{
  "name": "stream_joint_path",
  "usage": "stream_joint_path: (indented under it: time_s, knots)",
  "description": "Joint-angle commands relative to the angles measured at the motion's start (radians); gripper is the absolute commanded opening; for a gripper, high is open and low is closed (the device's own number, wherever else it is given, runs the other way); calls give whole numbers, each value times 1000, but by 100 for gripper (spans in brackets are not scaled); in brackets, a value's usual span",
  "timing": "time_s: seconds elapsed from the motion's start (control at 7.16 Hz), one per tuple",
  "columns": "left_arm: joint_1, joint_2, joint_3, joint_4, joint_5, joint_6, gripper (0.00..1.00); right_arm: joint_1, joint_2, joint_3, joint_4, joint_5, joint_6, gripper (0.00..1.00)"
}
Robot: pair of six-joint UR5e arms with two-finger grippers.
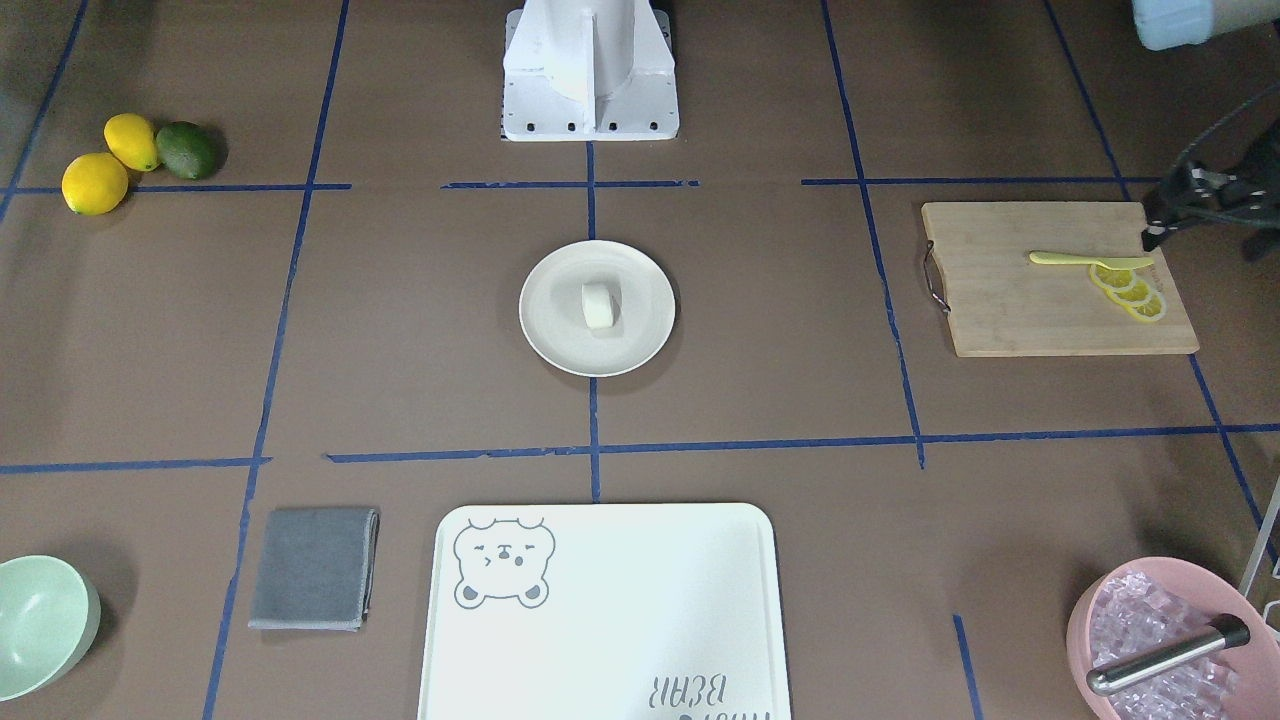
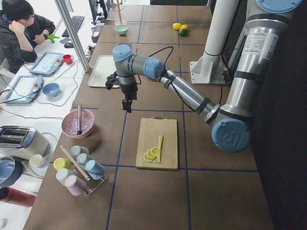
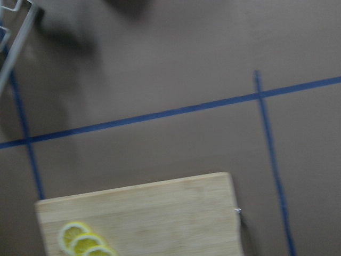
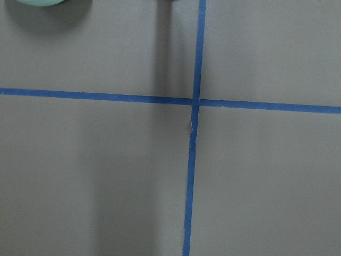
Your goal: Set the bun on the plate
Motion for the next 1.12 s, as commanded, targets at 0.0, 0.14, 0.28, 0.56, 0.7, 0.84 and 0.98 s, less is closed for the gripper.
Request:
stream_joint_path:
  time_s: [0.0, 0.14, 0.28, 0.56, 0.7, 0.84, 0.98]
  knots:
    - [-215, 29, 236, -11, -58, 360, 100, 0, 1, 1, 0, -3, 2, 99]
    - [-260, 36, 307, -22, -60, 390, 100, 0, 1, 1, 2, -2, 2, 99]
    - [-263, 105, 310, -95, -60, 386, 100, 3, 1, 1, 2, -2, 2, 99]
    - [-262, 191, 301, -204, -107, 319, 100, 3, -1, 3, 5, 1, 2, 99]
    - [-262, 203, 297, -215, -113, 315, 100, 0, -1, 3, 6, 0, 2, 99]
    - [-262, 204, 301, -258, -112, 279, 100, 0, 1, 3, 8, -2, 2, 99]
    - [-262, 204, 309, -317, -107, 207, 100, 3, 1, 3, 8, -2, 2, 99]
